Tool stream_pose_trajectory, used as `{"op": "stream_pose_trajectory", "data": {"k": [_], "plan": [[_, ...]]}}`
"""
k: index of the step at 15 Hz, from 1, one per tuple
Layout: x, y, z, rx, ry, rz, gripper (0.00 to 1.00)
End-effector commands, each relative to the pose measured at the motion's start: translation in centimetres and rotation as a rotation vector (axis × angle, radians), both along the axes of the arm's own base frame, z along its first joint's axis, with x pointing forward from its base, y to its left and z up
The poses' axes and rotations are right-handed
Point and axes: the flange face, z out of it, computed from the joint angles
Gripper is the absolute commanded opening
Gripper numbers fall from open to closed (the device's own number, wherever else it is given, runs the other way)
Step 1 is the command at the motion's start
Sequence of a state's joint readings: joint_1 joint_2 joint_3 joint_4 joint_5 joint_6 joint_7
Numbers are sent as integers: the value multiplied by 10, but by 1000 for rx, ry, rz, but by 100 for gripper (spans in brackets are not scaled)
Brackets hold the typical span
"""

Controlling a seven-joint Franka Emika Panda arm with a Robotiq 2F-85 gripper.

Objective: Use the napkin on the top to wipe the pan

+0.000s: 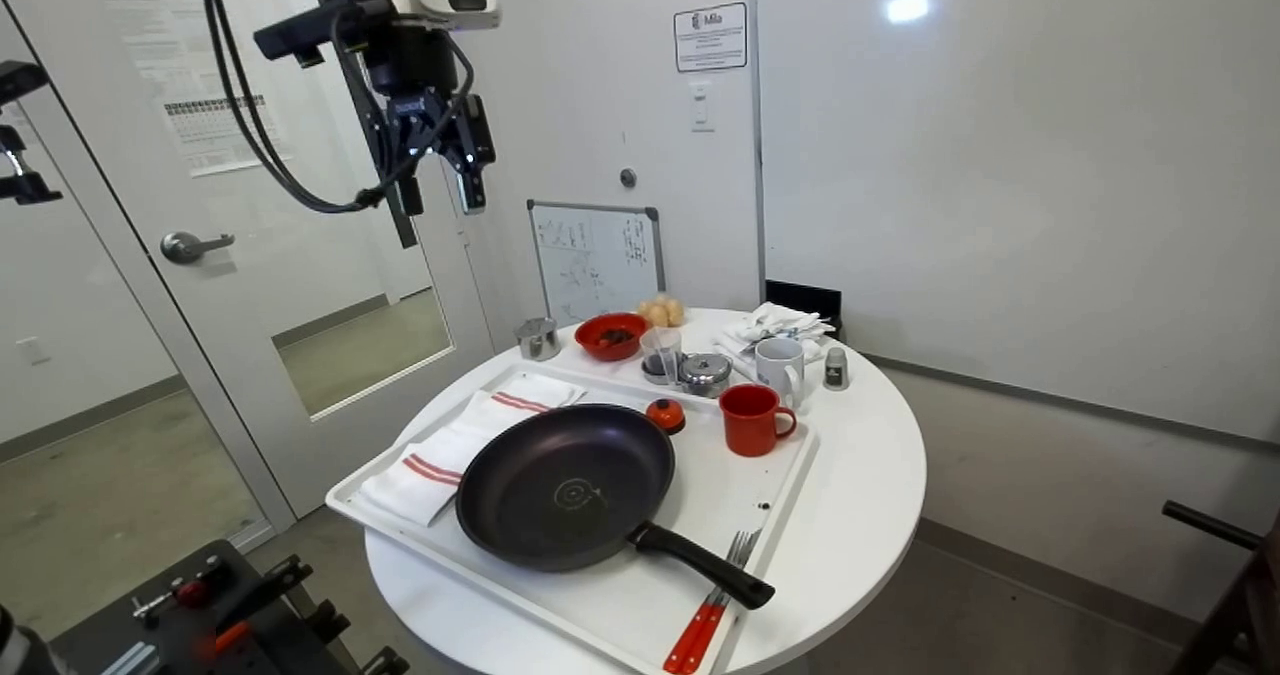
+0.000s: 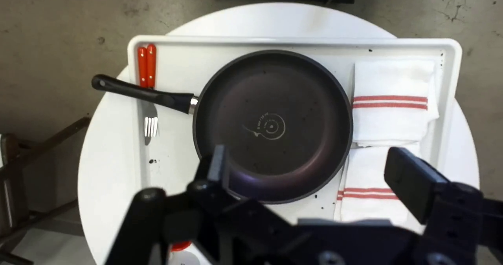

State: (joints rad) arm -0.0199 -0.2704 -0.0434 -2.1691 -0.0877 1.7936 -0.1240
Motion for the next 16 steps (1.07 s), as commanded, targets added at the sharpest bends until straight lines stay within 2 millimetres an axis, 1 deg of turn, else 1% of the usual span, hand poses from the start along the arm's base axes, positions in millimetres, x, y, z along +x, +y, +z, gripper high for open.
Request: {"op": "stream_pose_trajectory", "data": {"k": [1, 2, 5, 9, 12, 14, 16], "plan": [[40, 31, -20, 48, -46, 28, 100], [46, 42, -25, 62, -59, 43, 100], [66, 89, -40, 82, -76, 118, 100], [90, 138, -52, 74, -86, 200, 100], [111, 161, -64, 78, -88, 222, 100], [128, 167, -77, 82, -84, 241, 100], [147, 166, -93, 69, -89, 241, 100]]}}
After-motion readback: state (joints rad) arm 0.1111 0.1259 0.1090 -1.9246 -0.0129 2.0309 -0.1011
